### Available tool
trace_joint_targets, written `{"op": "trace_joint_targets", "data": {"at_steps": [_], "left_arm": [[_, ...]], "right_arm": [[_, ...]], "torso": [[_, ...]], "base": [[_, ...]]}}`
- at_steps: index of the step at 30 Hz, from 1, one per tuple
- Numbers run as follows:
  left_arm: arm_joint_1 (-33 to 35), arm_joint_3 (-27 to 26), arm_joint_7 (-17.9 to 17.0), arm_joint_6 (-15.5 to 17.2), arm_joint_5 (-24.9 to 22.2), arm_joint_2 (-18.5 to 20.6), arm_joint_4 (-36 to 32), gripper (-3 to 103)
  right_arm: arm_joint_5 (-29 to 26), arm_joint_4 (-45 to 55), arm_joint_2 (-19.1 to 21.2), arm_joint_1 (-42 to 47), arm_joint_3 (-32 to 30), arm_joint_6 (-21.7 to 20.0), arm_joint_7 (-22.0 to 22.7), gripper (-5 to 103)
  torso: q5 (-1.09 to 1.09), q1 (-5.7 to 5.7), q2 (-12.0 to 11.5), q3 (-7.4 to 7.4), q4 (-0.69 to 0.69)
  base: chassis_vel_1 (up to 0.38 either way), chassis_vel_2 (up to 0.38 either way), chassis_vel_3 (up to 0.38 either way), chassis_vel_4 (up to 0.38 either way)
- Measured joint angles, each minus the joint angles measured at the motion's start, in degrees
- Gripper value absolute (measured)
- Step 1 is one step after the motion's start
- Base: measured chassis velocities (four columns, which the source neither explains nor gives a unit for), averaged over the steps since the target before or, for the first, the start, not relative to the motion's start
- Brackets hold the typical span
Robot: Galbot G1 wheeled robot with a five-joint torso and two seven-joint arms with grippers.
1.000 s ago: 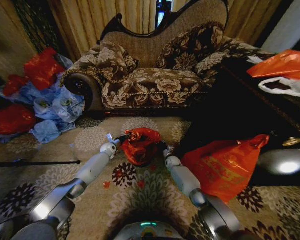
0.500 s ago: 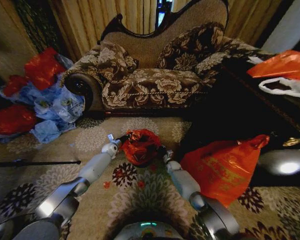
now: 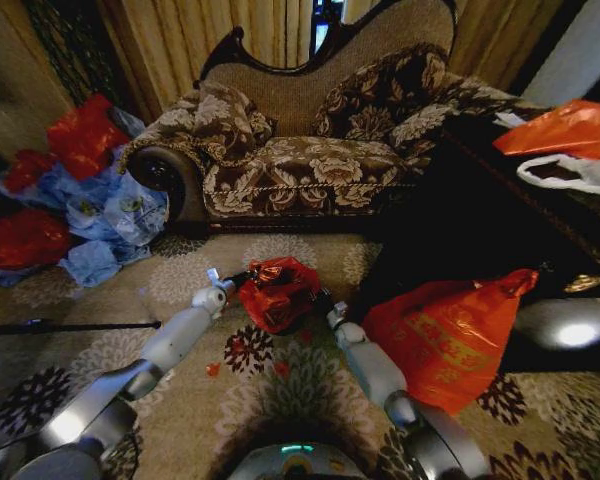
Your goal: Place a garbage bag over the trash bin.
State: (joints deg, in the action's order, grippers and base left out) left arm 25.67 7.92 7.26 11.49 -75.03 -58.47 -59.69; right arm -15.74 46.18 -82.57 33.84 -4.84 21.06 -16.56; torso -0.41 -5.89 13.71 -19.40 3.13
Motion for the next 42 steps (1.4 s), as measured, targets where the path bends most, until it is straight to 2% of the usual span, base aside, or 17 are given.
{"op": "trace_joint_targets", "data": {"at_steps": [4,5,7,9,12,14,16,18,20,23,33,35,36,38,39,40,42], "left_arm": [[-1.36,0.61,-0.2,0.13,-0.55,0.17,0.07,30],[-1.36,0.61,-0.2,0.13,-0.55,0.17,0.07,30],[-2.13,1.17,-0.2,0.13,-0.62,0.08,0.6,30],[-2.36,1.4,-0.2,0.13,-0.62,-0.04,0.78,30],[-2.74,1.99,-0.2,0.06,-0.58,-0.43,1.04,30],[-2.76,2.07,-0.2,0.06,-0.58,-0.48,1.04,30],[-2.85,2.26,-0.2,0.02,-0.52,-0.58,1.04,30],[-2.86,2.26,-0.2,0.02,-0.52,-0.6,1.04,30],[-2.91,2.26,-0.2,-0.03,-0.48,-0.53,1.04,30],[-2.92,2.27,-0.19,-0.07,-0.49,-0.24,1.04,30],[-5.06,3.27,0.6,-0.83,0.32,-2.01,4.81,29],[-5.63,3.08,0.69,-1.1,0.67,-2.87,5.87,24],[-5.63,3.08,0.69,-1.1,0.67,-2.87,5.87,24],[-6.11,2.97,0.93,-1.19,0.73,-3.15,6.39,20],[-6.37,3.04,1.14,-1.24,0.83,-3.25,6.76,14],[-6.37,3.04,1.14,-1.24,0.83,-3.25,6.76,14],[-6.93,3.14,1.43,-1.37,1.08,-3.61,7.93,6]], "right_arm": [[2.29,2.93,2.47,0.49,-0.06,2.72,-1.58,68],[2.29,2.93,2.47,0.49,-0.06,2.72,-1.58,68],[1.89,4.3,3.9,0.64,-0.18,3.65,-3.39,79],[1.1,4.75,4.36,0.72,-0.16,3.95,-4.35,79],[-3.72,6.42,5.55,0.89,-0.04,4.23,-8.73,94],[-4.77,6.59,5.62,0.89,-0.04,4.1,-9.52,97],[-9.07,7.26,5.83,0.85,0.01,2.94,-11.7,100],[-9.52,7.36,5.88,0.82,0.05,2.71,-11.93,100],[-13.57,8.34,6.25,0.66,0.83,0.87,-12.7,100],[-14.93,8.8,6.11,0.24,1.54,-0.63,-12.22,100],[-12.37,-1.93,-0.78,-6.08,2.53,0.78,-9.0,100],[-13.54,-3.94,-1.83,-7.32,2.62,2.09,-7.95,90],[-13.54,-3.94,-1.83,-7.32,2.62,2.09,-7.95,90],[-14.68,-4.38,-1.89,-8.09,2.97,2.27,-7.66,79],[-15.44,-4.65,-1.85,-8.53,3.13,2.15,-7.61,74],[-15.44,-4.65,-1.85,-8.53,3.13,2.15,-7.61,74],[-16.08,-6.13,-1.98,-9.64,3.12,1.96,-7.58,63]], "torso": [[0.02,0.0,0.0,0.0,0.0],[0.02,0.0,0.0,0.0,0.0],[0.01,0.01,0.0,0.01,0.0],[0.01,0.0,0.0,0.01,0.01],[0.01,0.01,0.0,0.01,-0.01],[0.0,0.01,0.0,0.01,-0.01],[0.02,0.01,0.0,0.01,-0.01],[0.01,0.01,0.0,0.01,-0.01],[0.0,0.01,0.0,0.01,0.0],[0.0,0.01,0.0,0.01,0.0],[0.01,0.01,-0.01,0.01,-0.03],[-0.01,0.01,-0.01,0.0,-0.01],[-0.01,0.01,-0.01,0.0,-0.01],[0.0,0.01,-0.01,0.01,-0.01],[0.0,0.01,-0.01,0.01,-0.01],[0.0,0.01,-0.01,0.01,-0.01],[0.0,0.01,-0.01,0.01,-0.01]], "base": [[0.0,0.0,0.0,0.0],[0.0,0.0,0.0,0.0],[0.0,0.0,0.0,0.0],[0.0,0.0,0.0,0.0],[0.0,0.0,0.0,0.0],[0.0,0.0,0.0,0.0],[0.0,0.0,0.0,0.0],[0.0,0.0,0.0,0.0],[0.0,0.0,0.0,0.0],[0.0,0.0,0.0,0.0],[0.0,0.0,0.0,0.0],[0.0,0.0,0.0,0.0],[0.0,0.0,0.0,0.0],[0.0,0.0,0.0,0.0],[0.0,0.0,0.0,0.0],[0.0,0.0,0.0,0.0],[0.0,0.0,0.0,0.0]]}}
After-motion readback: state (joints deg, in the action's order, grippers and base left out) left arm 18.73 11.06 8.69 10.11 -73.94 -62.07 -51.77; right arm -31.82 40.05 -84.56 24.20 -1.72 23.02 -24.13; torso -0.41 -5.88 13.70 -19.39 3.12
